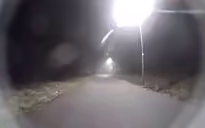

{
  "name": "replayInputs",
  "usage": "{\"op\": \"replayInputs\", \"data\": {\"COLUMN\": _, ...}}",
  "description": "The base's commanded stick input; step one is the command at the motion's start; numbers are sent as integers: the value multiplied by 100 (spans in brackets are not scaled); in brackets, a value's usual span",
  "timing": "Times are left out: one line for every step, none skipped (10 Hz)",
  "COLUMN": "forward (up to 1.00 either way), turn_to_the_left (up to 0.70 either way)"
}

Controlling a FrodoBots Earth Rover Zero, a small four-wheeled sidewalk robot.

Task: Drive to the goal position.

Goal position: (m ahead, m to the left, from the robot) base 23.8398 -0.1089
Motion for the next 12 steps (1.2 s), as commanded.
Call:
{"op": "replayInputs", "data": {"forward": 95, "turn_to_the_left": 0}}
{"op": "replayInputs", "data": {"forward": 95, "turn_to_the_left": 1}}
{"op": "replayInputs", "data": {"forward": 95, "turn_to_the_left": 3}}
{"op": "replayInputs", "data": {"forward": 95, "turn_to_the_left": 7}}
{"op": "replayInputs", "data": {"forward": 95, "turn_to_the_left": 10}}
{"op": "replayInputs", "data": {"forward": 96, "turn_to_the_left": 10}}
{"op": "replayInputs", "data": {"forward": 98, "turn_to_the_left": 7}}
{"op": "replayInputs", "data": {"forward": 99, "turn_to_the_left": 5}}
{"op": "replayInputs", "data": {"forward": 99, "turn_to_the_left": 5}}
{"op": "replayInputs", "data": {"forward": 99, "turn_to_the_left": 5}}
{"op": "replayInputs", "data": {"forward": 99, "turn_to_the_left": 5}}
{"op": "replayInputs", "data": {"forward": 99, "turn_to_the_left": 5}}
